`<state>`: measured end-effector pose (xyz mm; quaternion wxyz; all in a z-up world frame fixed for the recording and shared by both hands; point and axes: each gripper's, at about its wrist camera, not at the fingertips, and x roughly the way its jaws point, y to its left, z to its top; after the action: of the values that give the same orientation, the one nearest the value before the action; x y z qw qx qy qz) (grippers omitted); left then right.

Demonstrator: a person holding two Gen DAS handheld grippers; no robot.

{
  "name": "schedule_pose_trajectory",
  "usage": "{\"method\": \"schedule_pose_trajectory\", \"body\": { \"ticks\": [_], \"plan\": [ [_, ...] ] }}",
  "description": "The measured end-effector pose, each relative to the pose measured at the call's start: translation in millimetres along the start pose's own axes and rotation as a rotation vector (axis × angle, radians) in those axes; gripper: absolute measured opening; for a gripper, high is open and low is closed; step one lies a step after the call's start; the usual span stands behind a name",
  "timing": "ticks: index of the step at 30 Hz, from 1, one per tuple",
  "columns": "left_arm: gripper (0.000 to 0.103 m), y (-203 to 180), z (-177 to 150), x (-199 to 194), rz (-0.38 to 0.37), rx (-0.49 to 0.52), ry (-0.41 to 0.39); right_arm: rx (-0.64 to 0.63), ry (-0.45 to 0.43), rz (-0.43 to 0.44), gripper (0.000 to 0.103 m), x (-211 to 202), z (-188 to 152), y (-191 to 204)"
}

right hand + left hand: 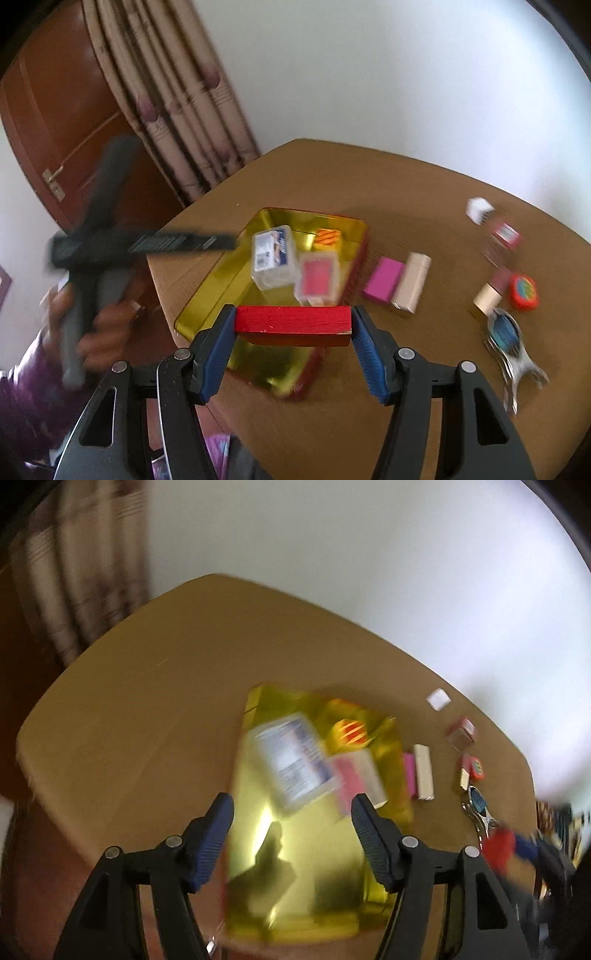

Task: Organize rigid objects
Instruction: 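Carry the pink-filled box and red block into the tin and release both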

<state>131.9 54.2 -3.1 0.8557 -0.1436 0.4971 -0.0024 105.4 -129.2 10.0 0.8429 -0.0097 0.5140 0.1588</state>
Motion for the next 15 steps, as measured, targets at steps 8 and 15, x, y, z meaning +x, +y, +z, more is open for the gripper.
{"method": "schedule_pose_trajectory", "body": {
  "ticks": [8, 15],
  "plan": [
    [0.068, 67, -55, -9, 0.065, -0.232, -0.051, 0.124, 0.112, 0.060, 0.058, 94, 57, 1],
    [0.068, 52, -55, -8, 0.165, -0.118, -0.099, 0.424, 0.149, 0.090, 0.058, 145, 75, -26]
  ]
}}
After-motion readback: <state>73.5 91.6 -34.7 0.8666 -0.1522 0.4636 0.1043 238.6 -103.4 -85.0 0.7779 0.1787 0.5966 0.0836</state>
